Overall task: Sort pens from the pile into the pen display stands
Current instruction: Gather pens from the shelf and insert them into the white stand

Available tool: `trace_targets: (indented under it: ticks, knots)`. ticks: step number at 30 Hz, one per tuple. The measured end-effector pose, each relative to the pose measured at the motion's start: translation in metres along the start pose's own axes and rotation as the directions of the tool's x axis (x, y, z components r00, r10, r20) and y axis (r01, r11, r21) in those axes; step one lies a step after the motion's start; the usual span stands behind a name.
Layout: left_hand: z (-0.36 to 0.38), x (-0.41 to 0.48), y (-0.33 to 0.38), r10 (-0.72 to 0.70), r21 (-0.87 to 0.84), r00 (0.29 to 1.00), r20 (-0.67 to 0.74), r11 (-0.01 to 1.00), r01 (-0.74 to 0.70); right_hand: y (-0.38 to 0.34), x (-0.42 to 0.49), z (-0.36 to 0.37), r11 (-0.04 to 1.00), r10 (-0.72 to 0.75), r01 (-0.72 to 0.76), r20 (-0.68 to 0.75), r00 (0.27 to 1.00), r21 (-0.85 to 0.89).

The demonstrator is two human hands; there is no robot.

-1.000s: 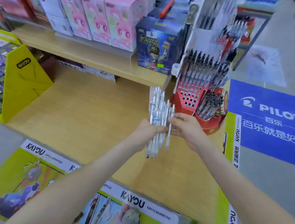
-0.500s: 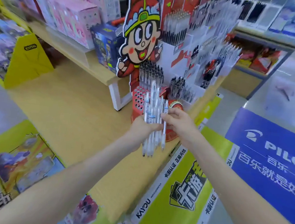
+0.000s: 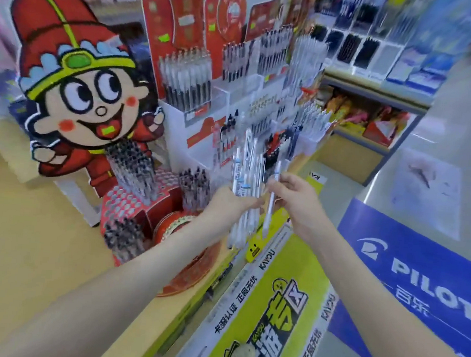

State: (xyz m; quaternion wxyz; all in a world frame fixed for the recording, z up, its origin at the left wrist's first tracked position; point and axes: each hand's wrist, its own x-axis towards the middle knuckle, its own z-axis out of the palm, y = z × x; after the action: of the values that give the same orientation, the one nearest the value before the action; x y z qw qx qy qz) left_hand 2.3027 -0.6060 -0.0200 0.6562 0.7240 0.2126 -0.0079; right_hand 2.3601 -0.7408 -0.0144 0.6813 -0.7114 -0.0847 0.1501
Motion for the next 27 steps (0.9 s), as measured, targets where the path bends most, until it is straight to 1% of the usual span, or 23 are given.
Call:
trace_targets:
  ticks: [3,5,7,9,11,14,18,22,25,27]
  knots:
    - [0.036,0.054,0.02,-0.018,-0.008,1.0,0.008,1.0,0.018,-0.013,0.052,-0.052,0.998,-0.041,0.04,-0.027,0.999,-0.041]
    - [0.059,0.084,0.041,-0.028,0.028,1.0,-0.001,0.999,0.028,-0.022,0.088,-0.086,0.998,-0.061,0.061,-0.026,0.998,-0.026]
    - [0.082,0.111,0.061,-0.021,0.002,1.0,0.01,1.0,0.021,-0.027,0.123,-0.118,0.997,-0.074,0.074,-0.029,0.997,0.007]
    - [0.104,0.143,0.075,-0.011,-0.016,1.0,-0.011,1.0,0.011,-0.029,0.156,-0.149,0.996,-0.078,0.079,-0.022,0.997,0.04]
    - [0.127,0.175,0.088,-0.014,-0.028,1.0,-0.023,1.0,0.013,-0.03,0.19,-0.182,0.996,-0.081,0.08,0.009,0.997,0.042]
    - [0.163,0.223,0.107,0.003,-0.023,0.999,-0.036,1.0,-0.004,-0.033,0.247,-0.233,0.995,-0.103,0.103,0.057,0.993,-0.006]
    - [0.209,0.286,0.132,0.004,0.032,0.997,-0.08,0.999,-0.001,-0.043,0.328,-0.296,0.979,-0.174,0.181,0.072,0.982,-0.09]
    - [0.231,0.328,0.152,-0.062,0.017,0.982,-0.177,0.998,0.066,-0.049,0.405,-0.334,0.954,-0.222,0.245,0.143,0.965,-0.171]
    - [0.241,0.359,0.159,-0.104,-0.028,0.959,-0.263,0.995,0.101,-0.042,0.462,-0.345,0.947,-0.205,0.247,0.203,0.957,-0.205]
    - [0.244,0.377,0.161,-0.122,-0.025,0.952,-0.28,0.993,0.12,-0.03,0.495,-0.344,0.939,-0.167,0.231,0.25,0.954,-0.253]
